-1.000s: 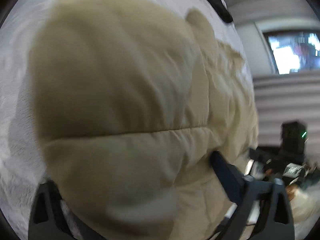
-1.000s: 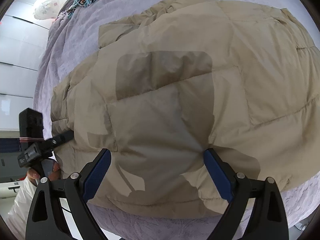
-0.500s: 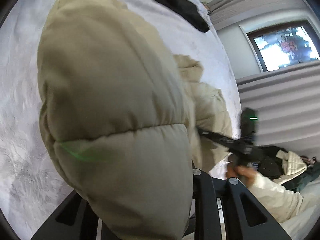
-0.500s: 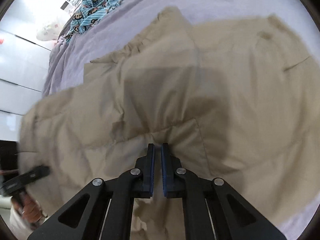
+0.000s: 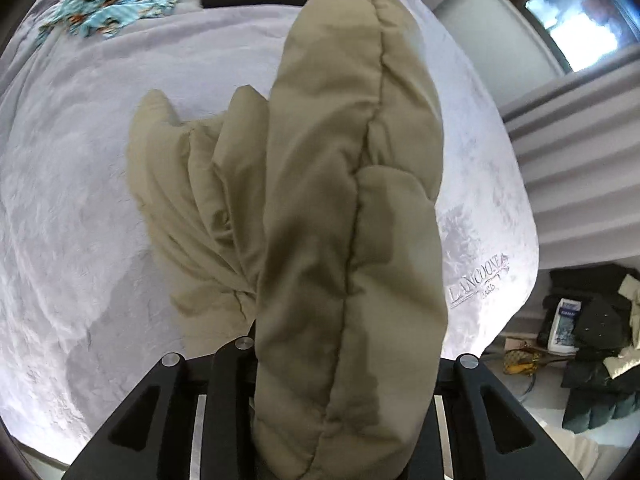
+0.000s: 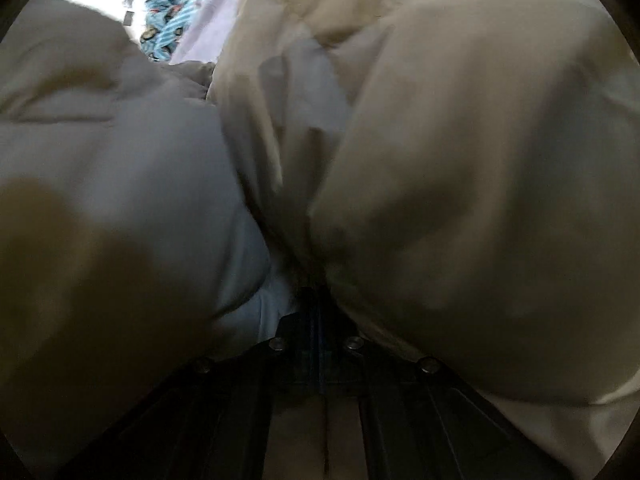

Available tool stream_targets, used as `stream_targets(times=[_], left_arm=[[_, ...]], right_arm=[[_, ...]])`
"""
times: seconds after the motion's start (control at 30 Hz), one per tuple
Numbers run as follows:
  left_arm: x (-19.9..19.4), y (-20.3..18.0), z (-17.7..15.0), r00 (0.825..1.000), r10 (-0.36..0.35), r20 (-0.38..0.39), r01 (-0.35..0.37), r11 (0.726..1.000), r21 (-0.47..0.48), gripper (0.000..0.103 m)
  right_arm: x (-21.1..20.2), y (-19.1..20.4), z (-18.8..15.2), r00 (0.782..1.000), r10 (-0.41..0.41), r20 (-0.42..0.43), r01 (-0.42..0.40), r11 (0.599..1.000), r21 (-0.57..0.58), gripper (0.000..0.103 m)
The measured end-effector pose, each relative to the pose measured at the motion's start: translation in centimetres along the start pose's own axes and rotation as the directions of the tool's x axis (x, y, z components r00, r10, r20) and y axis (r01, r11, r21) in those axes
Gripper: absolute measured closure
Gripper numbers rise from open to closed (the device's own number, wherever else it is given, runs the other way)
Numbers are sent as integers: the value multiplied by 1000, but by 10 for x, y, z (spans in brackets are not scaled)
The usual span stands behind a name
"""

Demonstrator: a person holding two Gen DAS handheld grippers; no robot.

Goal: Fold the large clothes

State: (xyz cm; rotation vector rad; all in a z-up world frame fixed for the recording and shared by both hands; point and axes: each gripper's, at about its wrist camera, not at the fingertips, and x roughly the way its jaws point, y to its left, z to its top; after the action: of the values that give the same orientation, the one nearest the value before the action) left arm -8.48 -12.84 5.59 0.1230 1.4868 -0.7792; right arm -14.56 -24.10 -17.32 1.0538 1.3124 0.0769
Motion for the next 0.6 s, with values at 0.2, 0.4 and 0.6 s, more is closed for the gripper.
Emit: stream_targets(times=[0.2, 0.4, 0.6], left_arm=[[60, -37, 31, 971, -208, -119, 207, 978, -22, 42], [144, -50, 39, 879, -423, -218, 440, 898, 32, 42], [167, -55, 41, 911, -357, -205, 379, 921, 85, 42]], right_arm=[[-103, -51, -16, 997, -8, 82, 5, 999, 38, 101], [-162, -125, -43, 987, 27, 161, -61, 976, 210, 101], [-203, -128, -76, 971, 34, 235, -79, 980, 184, 67]])
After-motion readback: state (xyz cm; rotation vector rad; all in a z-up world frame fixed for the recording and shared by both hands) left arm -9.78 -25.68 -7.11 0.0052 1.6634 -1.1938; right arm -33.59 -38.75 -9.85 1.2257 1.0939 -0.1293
